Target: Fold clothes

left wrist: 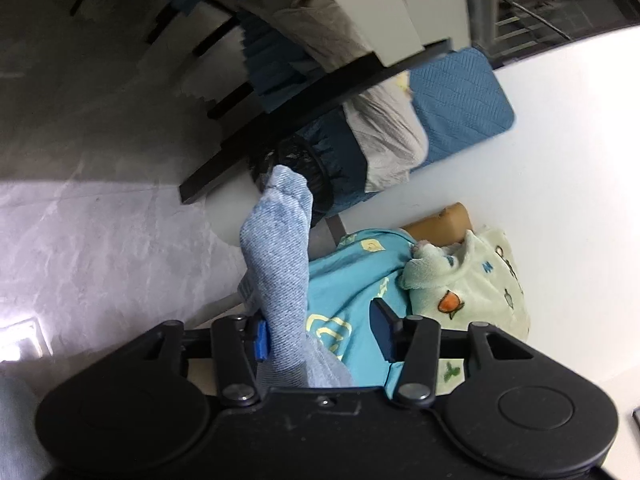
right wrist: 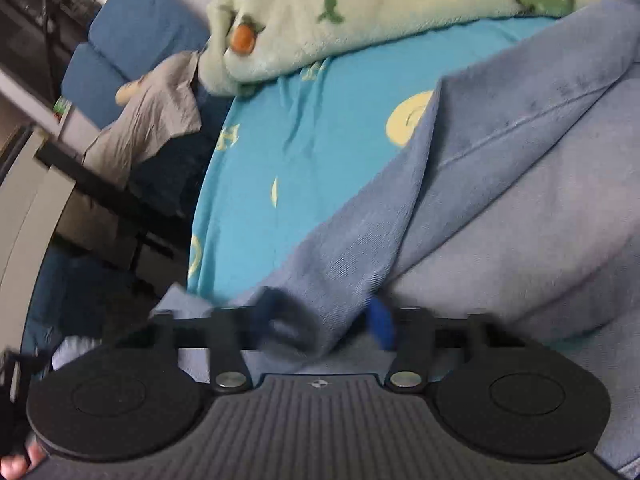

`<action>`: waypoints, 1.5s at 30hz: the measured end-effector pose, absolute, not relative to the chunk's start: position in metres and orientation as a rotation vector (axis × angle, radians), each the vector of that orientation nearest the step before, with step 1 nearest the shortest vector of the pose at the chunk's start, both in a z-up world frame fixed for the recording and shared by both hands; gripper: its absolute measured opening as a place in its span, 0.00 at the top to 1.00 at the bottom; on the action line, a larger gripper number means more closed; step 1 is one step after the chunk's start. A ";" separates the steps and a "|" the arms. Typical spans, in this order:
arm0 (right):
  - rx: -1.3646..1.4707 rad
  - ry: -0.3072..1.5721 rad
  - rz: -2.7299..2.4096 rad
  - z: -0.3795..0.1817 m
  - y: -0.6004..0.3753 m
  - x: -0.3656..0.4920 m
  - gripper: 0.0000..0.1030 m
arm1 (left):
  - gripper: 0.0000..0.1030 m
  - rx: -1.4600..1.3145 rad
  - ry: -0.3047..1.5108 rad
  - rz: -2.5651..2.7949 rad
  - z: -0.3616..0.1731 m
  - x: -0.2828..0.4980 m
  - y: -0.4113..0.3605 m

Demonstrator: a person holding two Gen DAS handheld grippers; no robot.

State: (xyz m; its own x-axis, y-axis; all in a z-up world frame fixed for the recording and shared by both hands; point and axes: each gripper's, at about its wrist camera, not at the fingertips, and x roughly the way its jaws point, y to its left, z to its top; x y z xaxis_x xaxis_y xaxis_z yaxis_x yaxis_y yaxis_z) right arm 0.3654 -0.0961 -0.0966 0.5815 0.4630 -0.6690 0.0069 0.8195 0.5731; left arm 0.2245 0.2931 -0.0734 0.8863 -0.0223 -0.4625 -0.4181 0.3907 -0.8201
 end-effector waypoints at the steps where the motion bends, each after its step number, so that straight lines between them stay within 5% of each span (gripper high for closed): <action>1: 0.557 0.903 0.286 -0.091 -0.095 0.368 0.84 | 0.56 -1.154 0.429 0.247 -0.072 0.223 0.291; 7: 0.473 0.812 0.314 -0.064 -0.070 0.405 0.90 | 0.50 -1.089 0.436 0.234 -0.068 0.225 0.282; 18: 0.289 0.823 0.221 -0.100 -0.016 0.490 0.91 | 0.40 -1.128 0.421 0.211 -0.078 0.229 0.282; 21: 0.330 0.831 0.239 -0.107 -0.022 0.492 0.68 | 0.38 -1.152 0.425 0.216 -0.084 0.229 0.284; 22: 0.333 0.818 0.255 -0.104 -0.025 0.487 0.50 | 0.38 -1.155 0.425 0.222 -0.086 0.229 0.284; 23: 0.324 0.799 0.274 -0.101 -0.027 0.480 0.42 | 0.38 -1.163 0.430 0.231 -0.086 0.228 0.286; 32: 0.000 0.655 0.588 -0.060 0.003 0.385 0.43 | 0.38 -1.216 0.396 0.242 -0.081 0.217 0.293; 41: 0.165 0.959 0.675 -0.077 0.078 0.424 0.44 | 0.37 -1.230 0.401 0.276 -0.086 0.216 0.298; 45: 0.166 0.927 0.629 -0.089 0.095 0.448 0.53 | 0.36 -1.249 0.435 0.265 -0.096 0.221 0.300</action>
State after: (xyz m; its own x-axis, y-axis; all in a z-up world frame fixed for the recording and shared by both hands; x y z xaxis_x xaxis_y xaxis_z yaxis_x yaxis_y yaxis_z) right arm 0.4478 0.0949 -0.0889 0.4371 0.5720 -0.6941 -0.4340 0.8100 0.3943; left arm 0.2215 0.2999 -0.0960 0.8889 -0.0411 -0.4562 -0.4244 0.3011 -0.8540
